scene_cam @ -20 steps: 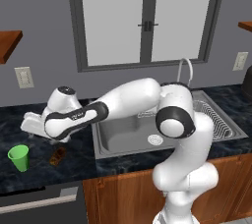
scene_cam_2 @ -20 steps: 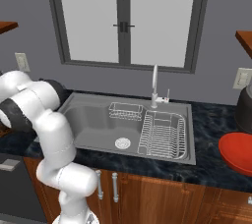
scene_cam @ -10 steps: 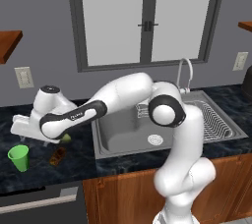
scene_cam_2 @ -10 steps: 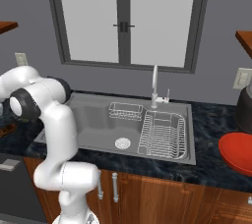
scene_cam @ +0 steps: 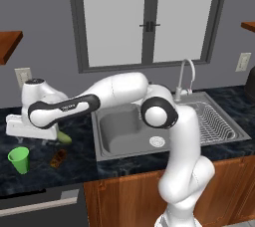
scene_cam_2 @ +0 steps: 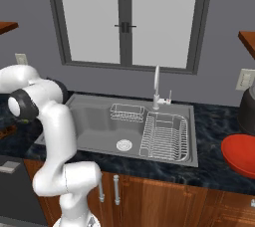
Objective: Remove the cucumber and sweet potato from the sink. Then move the bowl and cup from the counter to the sink for washing.
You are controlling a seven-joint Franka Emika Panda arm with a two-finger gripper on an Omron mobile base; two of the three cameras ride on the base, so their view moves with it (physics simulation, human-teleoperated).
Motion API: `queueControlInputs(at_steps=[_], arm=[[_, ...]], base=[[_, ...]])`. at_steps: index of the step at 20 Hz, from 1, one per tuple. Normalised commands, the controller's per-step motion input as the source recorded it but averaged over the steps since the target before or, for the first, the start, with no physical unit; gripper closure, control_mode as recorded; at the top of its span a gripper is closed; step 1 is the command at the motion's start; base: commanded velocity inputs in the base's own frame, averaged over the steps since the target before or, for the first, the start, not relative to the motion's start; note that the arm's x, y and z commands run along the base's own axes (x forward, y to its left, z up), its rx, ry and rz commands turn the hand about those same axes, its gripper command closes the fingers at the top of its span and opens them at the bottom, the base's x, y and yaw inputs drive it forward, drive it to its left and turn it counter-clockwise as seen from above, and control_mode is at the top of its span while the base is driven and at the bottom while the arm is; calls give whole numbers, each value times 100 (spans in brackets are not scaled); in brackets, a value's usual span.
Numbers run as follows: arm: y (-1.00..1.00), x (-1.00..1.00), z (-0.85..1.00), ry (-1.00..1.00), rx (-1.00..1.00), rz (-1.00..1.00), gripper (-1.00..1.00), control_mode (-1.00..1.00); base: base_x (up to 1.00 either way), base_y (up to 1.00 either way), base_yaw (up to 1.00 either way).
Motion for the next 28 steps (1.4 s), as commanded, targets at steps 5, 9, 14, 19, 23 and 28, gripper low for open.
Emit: queueControlInputs(at_steps=[5, 9, 14, 19, 23, 28], arm=[[3, 1, -6, 2, -10, 0, -100, -100], [6, 4, -9, 0, -4, 0, -100, -100], [1, 5, -11, 0, -2, 0, -100, -100], [1, 7, -15, 0, -3, 0, -100, -100], [2, 7, -18, 0, -1, 0, -100, -100], [11, 7, -14, 0, 0, 0, -100, -100]], base=[[0, 0, 0], [0, 0, 0], [0, 0, 0], [0, 0, 0], [0, 0, 0], [0, 0, 0]])
